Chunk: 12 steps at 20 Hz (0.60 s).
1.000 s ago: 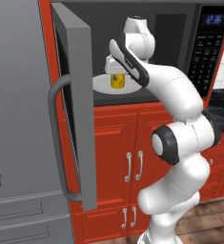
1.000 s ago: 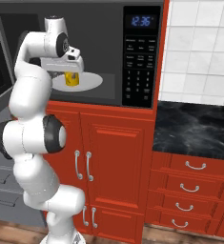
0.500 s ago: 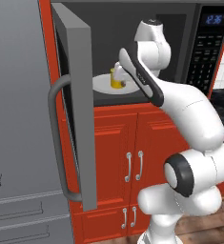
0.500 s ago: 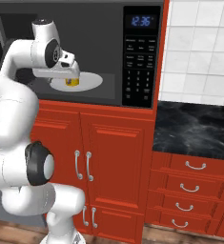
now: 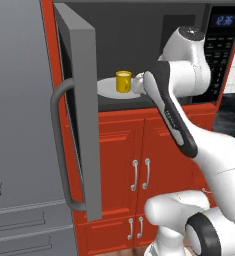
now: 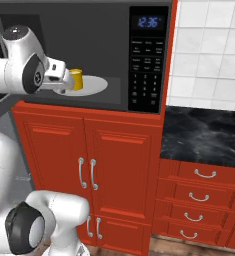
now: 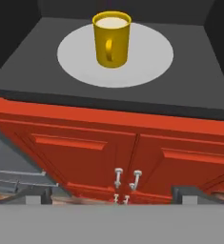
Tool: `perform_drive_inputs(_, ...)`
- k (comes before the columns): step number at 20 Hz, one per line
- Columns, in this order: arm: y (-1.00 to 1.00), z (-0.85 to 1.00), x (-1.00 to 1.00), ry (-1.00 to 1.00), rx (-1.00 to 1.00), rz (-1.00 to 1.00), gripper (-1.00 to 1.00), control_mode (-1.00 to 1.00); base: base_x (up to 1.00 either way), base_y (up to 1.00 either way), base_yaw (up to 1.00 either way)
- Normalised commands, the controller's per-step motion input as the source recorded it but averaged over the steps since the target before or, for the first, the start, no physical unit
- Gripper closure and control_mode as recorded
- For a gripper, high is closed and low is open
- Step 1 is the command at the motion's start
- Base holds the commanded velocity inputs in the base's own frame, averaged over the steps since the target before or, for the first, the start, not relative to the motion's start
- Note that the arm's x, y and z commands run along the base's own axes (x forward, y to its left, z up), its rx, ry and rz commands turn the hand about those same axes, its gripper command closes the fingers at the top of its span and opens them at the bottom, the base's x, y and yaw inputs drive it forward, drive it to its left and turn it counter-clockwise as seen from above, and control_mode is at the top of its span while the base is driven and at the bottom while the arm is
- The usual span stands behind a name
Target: Pick the mug from the counter and place it inside the microwave. Then close the microwave.
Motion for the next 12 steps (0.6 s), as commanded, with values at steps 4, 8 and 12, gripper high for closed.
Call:
perform_drive_inputs(4,-0.08,-0.02,-0.90,-0.31,0.00,0.00,-1.00,-1.00,0.00,0.00,0.00)
perform_drive_inputs(8,0.00,0.18,-0.85,-0.31,0.00,0.00,-1.00,-1.00,0.00,0.00,0.00)
perform_drive_inputs(12,0.00,0.42,-0.90,-0.28,0.00,0.00,-1.00,-1.00,0.00,0.00,0.00)
